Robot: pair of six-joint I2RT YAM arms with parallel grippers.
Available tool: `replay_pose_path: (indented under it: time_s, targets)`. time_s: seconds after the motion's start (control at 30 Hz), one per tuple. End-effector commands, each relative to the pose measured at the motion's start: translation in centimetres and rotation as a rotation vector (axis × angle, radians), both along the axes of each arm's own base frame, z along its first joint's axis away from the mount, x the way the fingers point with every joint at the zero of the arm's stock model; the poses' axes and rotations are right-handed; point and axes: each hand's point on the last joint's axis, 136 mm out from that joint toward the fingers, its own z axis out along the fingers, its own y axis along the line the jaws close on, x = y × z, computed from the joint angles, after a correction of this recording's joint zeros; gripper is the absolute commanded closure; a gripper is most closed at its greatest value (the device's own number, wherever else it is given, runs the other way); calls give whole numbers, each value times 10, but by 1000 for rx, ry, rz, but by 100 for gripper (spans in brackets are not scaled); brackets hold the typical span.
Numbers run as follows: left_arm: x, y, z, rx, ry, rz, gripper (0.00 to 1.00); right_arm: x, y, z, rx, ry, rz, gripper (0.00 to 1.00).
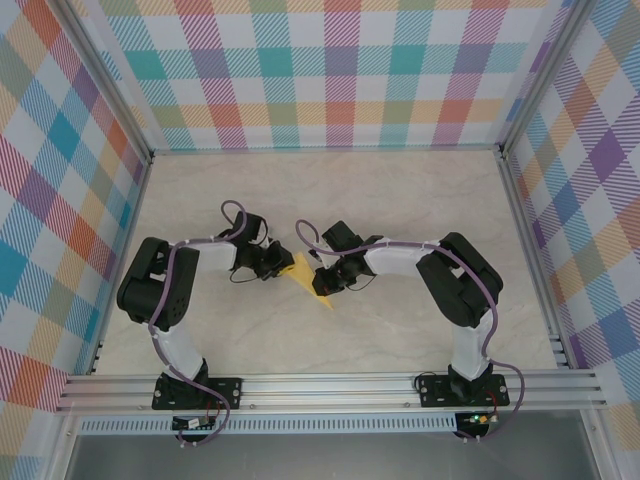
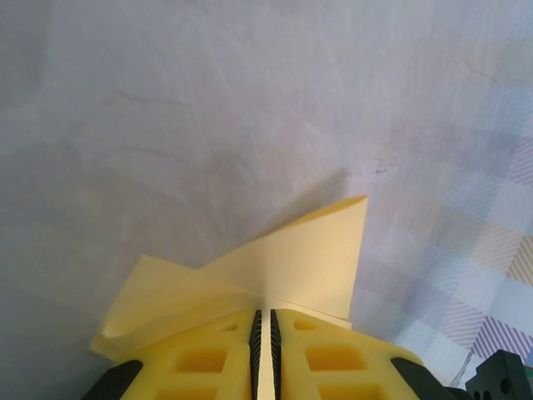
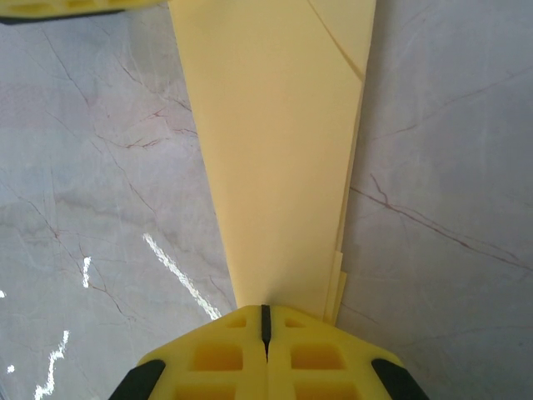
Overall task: Fold a paper plane with a square sheet of paper (pick it up from the middle)
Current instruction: Fold the wing for the fifth time at the center of the table.
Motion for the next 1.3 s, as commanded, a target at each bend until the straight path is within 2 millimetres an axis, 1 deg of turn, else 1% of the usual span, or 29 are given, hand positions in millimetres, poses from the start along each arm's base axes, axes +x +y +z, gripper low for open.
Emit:
replay_pose_path:
  time_s: [0.0,0.3,0.47,0.57,0.63,0.73,0.8,0.83,0.87,0.93,1.0,1.07,1.1,1.13,1.2,1.27]
  targets:
    - [9,32,-9,98,-1,58,84,-32,-67,-70,-333,101,-23,99]
    - [21,53,-5,127,-25,80,84,-33,-68,-72,-332,108,-26,99]
    - [30,64,6,156,-56,96,84,-32,-65,-70,-321,108,-32,99]
    - [37,73,18,187,-88,115,84,-29,-58,-62,-286,109,-40,98]
    - [40,79,30,203,-116,131,83,-23,-46,-50,-237,102,-50,97]
    - [42,86,52,228,-155,154,79,-5,-23,-16,-132,48,-80,96]
    - [37,90,63,247,-160,169,73,13,-7,18,-52,-20,-117,93]
    - [33,92,69,254,-158,174,70,23,-2,35,-22,-55,-140,89]
    - [30,94,73,259,-156,177,67,29,1,50,5,-87,-156,83]
    - [22,97,79,271,-147,189,60,39,7,83,80,-155,-183,76]
    - [14,100,82,285,-134,195,55,47,3,103,101,-206,-224,70]
    - [7,101,83,298,-121,196,52,53,-6,114,100,-247,-266,64]
    - [4,100,83,305,-119,194,51,55,-12,118,96,-267,-291,60]
    - [1,99,84,313,-119,189,49,58,-20,119,78,-291,-326,53]
    - [-4,96,84,328,-110,187,47,64,-39,119,31,-337,-399,41]
    - [-9,88,84,341,-102,183,44,66,-57,119,-2,-366,-452,31]
